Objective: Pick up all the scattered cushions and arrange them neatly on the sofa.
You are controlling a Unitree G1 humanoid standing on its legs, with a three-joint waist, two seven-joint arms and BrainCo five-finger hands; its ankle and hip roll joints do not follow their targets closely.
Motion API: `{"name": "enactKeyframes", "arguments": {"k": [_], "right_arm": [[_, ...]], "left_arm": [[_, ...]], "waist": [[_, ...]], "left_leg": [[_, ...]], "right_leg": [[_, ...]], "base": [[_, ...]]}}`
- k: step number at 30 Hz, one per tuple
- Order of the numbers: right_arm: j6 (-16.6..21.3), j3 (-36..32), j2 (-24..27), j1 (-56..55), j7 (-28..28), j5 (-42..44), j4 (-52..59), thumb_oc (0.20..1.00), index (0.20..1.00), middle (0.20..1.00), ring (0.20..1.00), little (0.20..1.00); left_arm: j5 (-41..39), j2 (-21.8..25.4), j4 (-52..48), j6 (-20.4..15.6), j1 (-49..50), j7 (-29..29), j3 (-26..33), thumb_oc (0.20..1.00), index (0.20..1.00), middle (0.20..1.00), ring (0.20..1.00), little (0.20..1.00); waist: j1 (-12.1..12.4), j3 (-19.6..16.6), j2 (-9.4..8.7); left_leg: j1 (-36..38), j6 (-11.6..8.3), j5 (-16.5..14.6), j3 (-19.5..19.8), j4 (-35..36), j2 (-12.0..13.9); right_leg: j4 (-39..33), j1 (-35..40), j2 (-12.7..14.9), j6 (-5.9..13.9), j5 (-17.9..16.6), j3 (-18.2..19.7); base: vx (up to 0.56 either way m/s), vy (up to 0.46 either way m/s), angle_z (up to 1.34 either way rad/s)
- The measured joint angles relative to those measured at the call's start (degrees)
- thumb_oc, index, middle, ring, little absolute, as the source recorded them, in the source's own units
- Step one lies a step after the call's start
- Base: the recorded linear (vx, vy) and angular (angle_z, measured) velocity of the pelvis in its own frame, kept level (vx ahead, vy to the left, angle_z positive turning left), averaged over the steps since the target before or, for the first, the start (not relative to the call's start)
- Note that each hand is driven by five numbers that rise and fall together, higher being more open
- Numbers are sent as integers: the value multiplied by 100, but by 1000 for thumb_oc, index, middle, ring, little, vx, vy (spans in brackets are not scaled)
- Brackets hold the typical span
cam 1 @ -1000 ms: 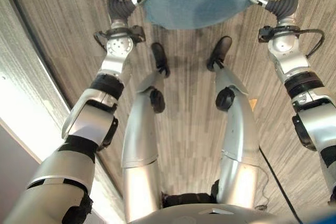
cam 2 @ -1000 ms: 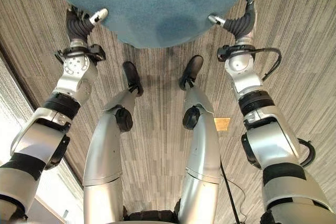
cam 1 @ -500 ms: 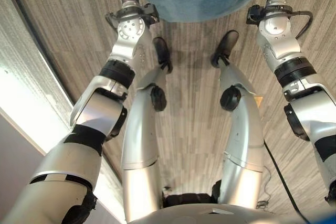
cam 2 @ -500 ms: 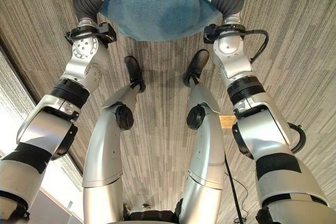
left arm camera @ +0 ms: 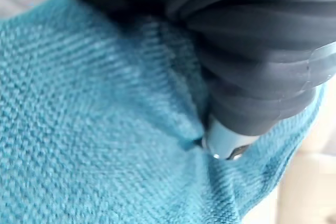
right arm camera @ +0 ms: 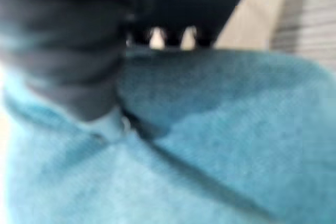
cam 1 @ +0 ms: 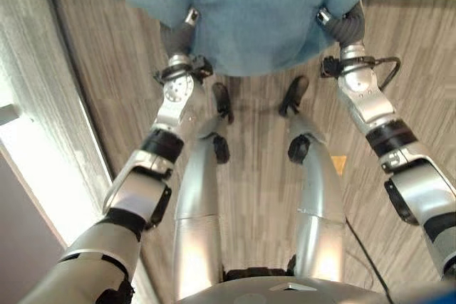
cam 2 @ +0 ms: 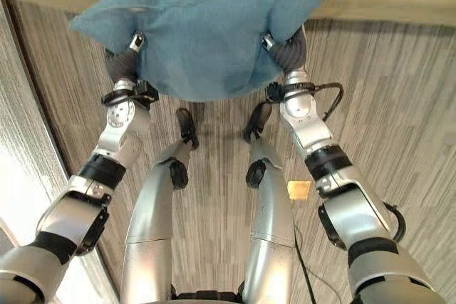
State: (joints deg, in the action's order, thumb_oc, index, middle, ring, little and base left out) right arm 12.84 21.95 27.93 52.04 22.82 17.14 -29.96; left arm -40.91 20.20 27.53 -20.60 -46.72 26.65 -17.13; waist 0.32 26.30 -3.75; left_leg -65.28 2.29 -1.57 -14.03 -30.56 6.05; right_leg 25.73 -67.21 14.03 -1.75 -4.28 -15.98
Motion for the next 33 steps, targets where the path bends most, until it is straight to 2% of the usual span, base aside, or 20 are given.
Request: {"name": "enactKeyframes", "arguments": {"k": [3,4,5,6,10,12,14,16,17,18,23,24,25,27,28,29,30,31,32,33], "right_arm": [[3,-112,-201,-624,-24,-216,393,200,200,200,200,200],[4,-327,-290,-1099,-65,-290,894,200,200,200,200,200],[83,-337,-496,-1647,-116,-339,1004,200,200,200,200,200],[109,-361,-514,-1871,-125,-351,1105,200,200,200,200,200],[135,-343,-768,-2498,-243,-403,1323,200,200,200,200,200],[138,-331,-761,-2952,-289,-415,1487,200,200,200,200,200],[153,-350,-739,-3241,-393,-468,1593,200,200,200,200,200],[129,-351,-735,-3425,-445,-508,1618,200,200,200,200,200],[128,-351,-642,-3723,-522,-680,1852,200,200,200,200,200],[138,-367,-649,-3824,-548,-738,1971,200,200,200,200,200],[167,-590,-652,-3932,-633,-748,1984,200,200,200,200,200],[167,-615,-626,-3888,-639,-747,1984,200,200,200,200,200],[167,-657,-640,-3900,-654,-738,1976,200,200,200,200,200],[163,-713,-651,-3996,-658,-724,1931,200,200,200,200,200],[162,-725,-655,-4025,-666,-723,1904,200,200,200,200,200],[162,-744,-668,-4076,-683,-721,1870,200,200,200,200,200],[128,-661,-702,-4214,-706,-720,1899,200,200,200,200,200],[129,-661,-720,-4336,-709,-721,1923,200,200,200,200,200],[117,-683,-853,-4427,-782,-722,1856,200,200,200,200,200],[104,-711,-928,-4478,-788,-712,1903,200,200,200,200,200]], "left_arm": [[226,-72,-402,-4,676,-3,88,200,200,200,200,200],[232,-45,-913,4,1129,-12,187,200,200,200,200,200],[430,-144,-1084,-47,1622,-101,156,200,200,200,200,200],[456,-160,-1146,-48,1773,-170,148,200,200,200,200,200],[460,-187,-1272,-59,2372,-300,143,200,200,200,200,200],[460,-241,-1291,-66,2724,-486,142,200,200,200,200,200],[464,-240,-1311,-55,2947,-613,142,200,200,200,200,200],[463,-231,-1322,-10,3130,-669,133,200,200,200,200,200],[560,-183,-1338,-7,3314,-794,134,200,200,200,200,200],[618,-193,-1385,-14,3385,-848,128,200,200,200,200,200],[613,-280,-1446,-9,3445,-1020,98,200,200,200,200,200],[613,-280,-1447,-6,3444,-1038,102,200,200,200,200,200],[613,-273,-1446,9,3452,-1050,87,200,200,200,200,200],[618,-280,-1438,67,3467,-1055,7,200,200,200,200,200],[635,-281,-1437,90,3517,-1072,-30,200,200,200,200,200],[669,-254,-1436,141,3579,-1098,-44,200,200,200,200,200],[666,-139,-1439,200,3760,-1133,-70,200,200,200,200,200],[667,-134,-1438,242,3817,-1137,-58,200,200,200,200,200],[675,-140,-1446,238,3952,-1257,-49,200,200,200,200,200],[676,-115,-1460,239,4038,-1263,-94,200,200,200,200,200]], "waist": [[24,9,-6],[24,91,-1],[28,-147,-3],[37,-256,-9],[51,-279,5],[53,-365,26],[-2,-541,79],[5,-543,89],[0,-735,154],[26,-907,169],[43,-1094,216],[48,-1133,272],[55,-1147,287],[22,-1184,275],[61,-1266,290],[117,-1340,232],[12,-1505,118],[-14,-1605,112],[-25,-1709,72],[82,-1720,100]], "left_leg": [[799,-51,16,59,275,-23],[1354,-80,34,57,478,-22],[1794,-176,-5,197,663,-48],[2012,-249,-16,221,801,-53],[3288,-296,69,251,1344,-49],[3938,-364,124,282,1677,-50],[4255,-412,161,365,1873,-34],[4799,-490,232,396,2125,-16],[5116,-542,211,523,2186,28],[5109,-561,200,535,2193,17],[5224,-736,275,669,1917,100],[5235,-766,250,705,1941,127],[5280,-780,238,714,1978,127],[5443,-739,156,475,2105,102],[5613,-711,158,518,2374,35],[5784,-545,240,485,2502,6],[6050,-396,76,320,2523,-188],[6121,-349,4,304,2558,-250],[6443,-276,-21,172,2779,-406],[6499,-145,-3,179,2745,-425]], "right_leg": [[-202,805,-36,31,57,-101],[-337,1367,-59,3,60,-180],[-538,1847,-129,111,161,-233],[-629,2064,-152,122,177,-280],[-1037,3317,-292,140,182,-397],[-1293,3983,-353,140,188,-562],[-1442,4362,-402,192,249,-699],[-1736,4936,-512,207,229,-766],[-1988,5412,-611,272,300,-849],[-1971,5398,-631,277,346,-849],[-2053,5778,-707,205,459,-1020],[-2048,5777,-742,165,486,-1016],[-2074,5819,-758,208,453,-995],[-2244,6085,-761,262,391,-963],[-2237,6090,-761,268,388,-905],[-2171,6092,-733,311,367,-778],[-2195,6251,-641,405,288,-629],[-2211,6340,-565,478,296,-622],[-2022,6352,-456,615,317,-494],[-1465,6062,-334,662,307,-346]], "base": [[53,-122,8],[125,-132,10],[138,-95,13],[187,-100,10],[105,-56,3],[126,-67,10],[216,-116,23],[154,-106,20],[110,-101,17],[143,-132,18],[100,-20,16],[243,113,-5],[234,125,-6],[198,118,-3],[247,227,-29],[237,224,-58],[354,492,-47],[167,327,-41],[152,441,-54],[39,174,-87]]}}
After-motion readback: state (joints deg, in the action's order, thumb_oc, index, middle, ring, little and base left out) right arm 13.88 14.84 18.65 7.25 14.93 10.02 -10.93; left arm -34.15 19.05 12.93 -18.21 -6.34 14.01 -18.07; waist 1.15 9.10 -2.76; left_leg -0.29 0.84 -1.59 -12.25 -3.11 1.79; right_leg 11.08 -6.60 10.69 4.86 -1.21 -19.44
